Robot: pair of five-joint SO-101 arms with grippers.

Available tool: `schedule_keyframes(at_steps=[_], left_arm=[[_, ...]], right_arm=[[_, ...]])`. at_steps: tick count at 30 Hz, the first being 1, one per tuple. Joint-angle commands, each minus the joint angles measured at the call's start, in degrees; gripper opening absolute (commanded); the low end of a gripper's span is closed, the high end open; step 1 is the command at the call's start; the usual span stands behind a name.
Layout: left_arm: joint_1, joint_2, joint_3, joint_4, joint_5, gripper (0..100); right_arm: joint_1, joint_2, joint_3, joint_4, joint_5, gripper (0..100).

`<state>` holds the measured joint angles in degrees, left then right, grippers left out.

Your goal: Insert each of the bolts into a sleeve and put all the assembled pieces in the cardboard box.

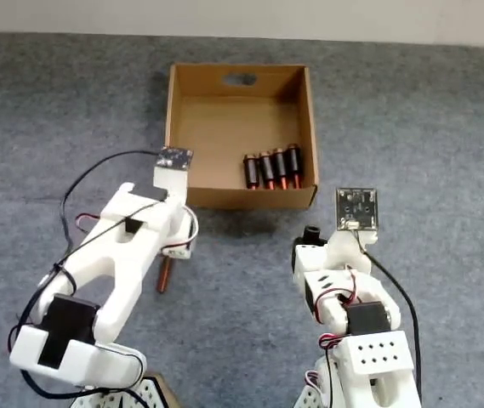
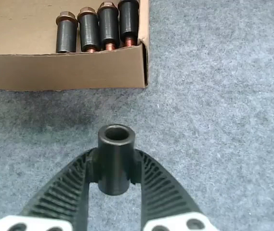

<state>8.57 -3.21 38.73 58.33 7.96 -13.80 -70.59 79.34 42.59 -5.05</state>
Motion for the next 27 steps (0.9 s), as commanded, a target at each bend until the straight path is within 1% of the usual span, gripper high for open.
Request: schedule_keyframes(at_steps=[1,15,21,24,27], left_arm=[[0.7,0.0,-3.5,-0.5,0.3,13],[0.9,0.1,0.9,-0.7,0.3,13],[0.8,0.1,0.7,-0.9,0.2,13],[1.0,0.2,1.2,-4.8,0.2,13],[1.1,2.0,0.6,-5.3,0.3,13]], right_arm=[[0.5,-0.9,-0.2,-1.5,-0.1,0.6],[0.5,-0.9,-0.2,-1.5,-0.1,0.6],[0.5,-0.9,-0.2,-1.5,-0.1,0.6],[0.5,-0.9,-0.2,-1.5,-0.1,0.6],[0.5,-0.9,-0.2,-1.4,-0.1,0.6]])
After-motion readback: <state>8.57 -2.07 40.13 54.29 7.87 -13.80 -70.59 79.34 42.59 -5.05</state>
